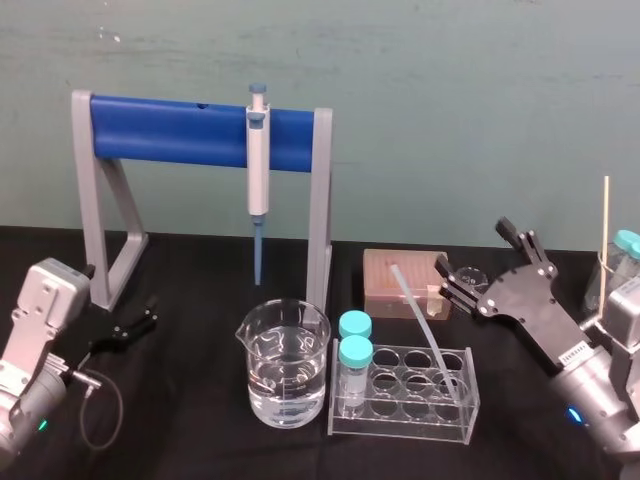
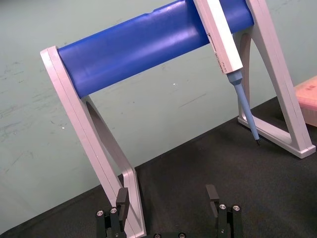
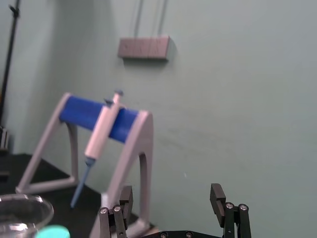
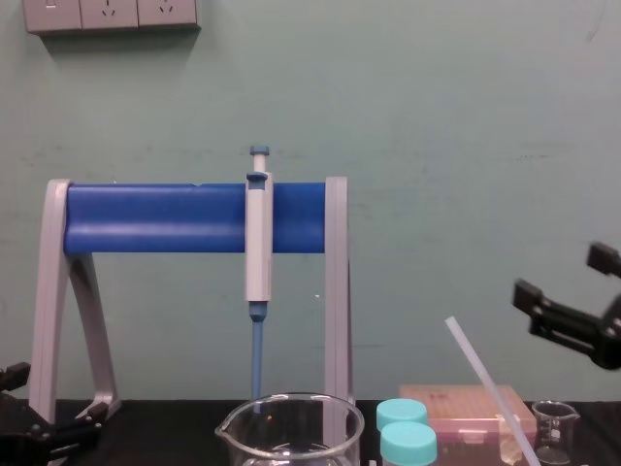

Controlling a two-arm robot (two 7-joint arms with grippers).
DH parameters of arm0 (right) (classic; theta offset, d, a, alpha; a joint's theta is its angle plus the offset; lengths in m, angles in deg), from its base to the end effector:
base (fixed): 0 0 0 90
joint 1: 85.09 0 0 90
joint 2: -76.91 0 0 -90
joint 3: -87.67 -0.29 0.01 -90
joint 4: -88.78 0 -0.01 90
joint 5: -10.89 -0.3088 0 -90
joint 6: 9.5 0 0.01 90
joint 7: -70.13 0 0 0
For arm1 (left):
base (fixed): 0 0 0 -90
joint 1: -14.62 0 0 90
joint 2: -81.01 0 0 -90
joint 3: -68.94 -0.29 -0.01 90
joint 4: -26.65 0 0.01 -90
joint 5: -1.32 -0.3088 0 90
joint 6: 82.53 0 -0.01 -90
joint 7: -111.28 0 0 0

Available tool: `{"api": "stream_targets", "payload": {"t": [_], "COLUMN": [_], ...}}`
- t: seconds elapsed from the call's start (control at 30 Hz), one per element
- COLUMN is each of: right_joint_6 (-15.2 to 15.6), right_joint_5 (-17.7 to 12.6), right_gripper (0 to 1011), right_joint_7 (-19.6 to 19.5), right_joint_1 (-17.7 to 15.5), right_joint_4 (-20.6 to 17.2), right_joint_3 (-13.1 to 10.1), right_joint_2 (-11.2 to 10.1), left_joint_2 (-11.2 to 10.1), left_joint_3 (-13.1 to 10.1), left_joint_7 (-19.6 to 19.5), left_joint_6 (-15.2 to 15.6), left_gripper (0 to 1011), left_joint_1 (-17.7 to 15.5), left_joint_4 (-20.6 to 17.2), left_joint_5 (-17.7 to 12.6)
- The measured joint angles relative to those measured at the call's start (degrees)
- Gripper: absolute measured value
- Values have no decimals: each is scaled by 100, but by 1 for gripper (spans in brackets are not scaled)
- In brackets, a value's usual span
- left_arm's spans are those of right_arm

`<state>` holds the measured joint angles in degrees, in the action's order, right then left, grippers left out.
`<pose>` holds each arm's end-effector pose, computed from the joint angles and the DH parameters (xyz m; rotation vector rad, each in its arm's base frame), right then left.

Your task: Pick up the stirring rod with one hand, then place it down.

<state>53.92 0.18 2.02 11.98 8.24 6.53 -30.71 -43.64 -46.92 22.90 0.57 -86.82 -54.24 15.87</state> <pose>0.3590 -0.0587 -0.3044 0.1296 -0.4028 -1.0411 0.3581 0.0828 -0.3023 0.3046 -0.2850 1.2481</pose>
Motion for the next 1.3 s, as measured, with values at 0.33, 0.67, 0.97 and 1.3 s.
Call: {"api": "stream_targets", "payload": {"t": [0.33,0.67,0.97,1.3], "right_joint_6": [483,1203,1413,1418], "right_joint_5": [-20,-348,-383,-385], "right_gripper": [1004,1004,1004,1004], "right_joint_7": [-111,-57,-62,-62], "right_joint_1": [-191,-189,-138,-139], "right_joint_4": [41,245,327,327], "right_joint_3": [-194,-248,-185,-190], "right_joint_2": [-71,-56,-77,-78], "left_joint_2": [0,0,0,0], "left_joint_3": [0,0,0,0], "left_joint_7": [0,0,0,0], "left_joint_6": [0,0,0,0], "left_gripper": [1001,1000,1000,1000], "left_joint_1": [0,0,0,0], "left_joint_4": [0,0,0,0], "left_joint_5": [0,-1,0,0]}}
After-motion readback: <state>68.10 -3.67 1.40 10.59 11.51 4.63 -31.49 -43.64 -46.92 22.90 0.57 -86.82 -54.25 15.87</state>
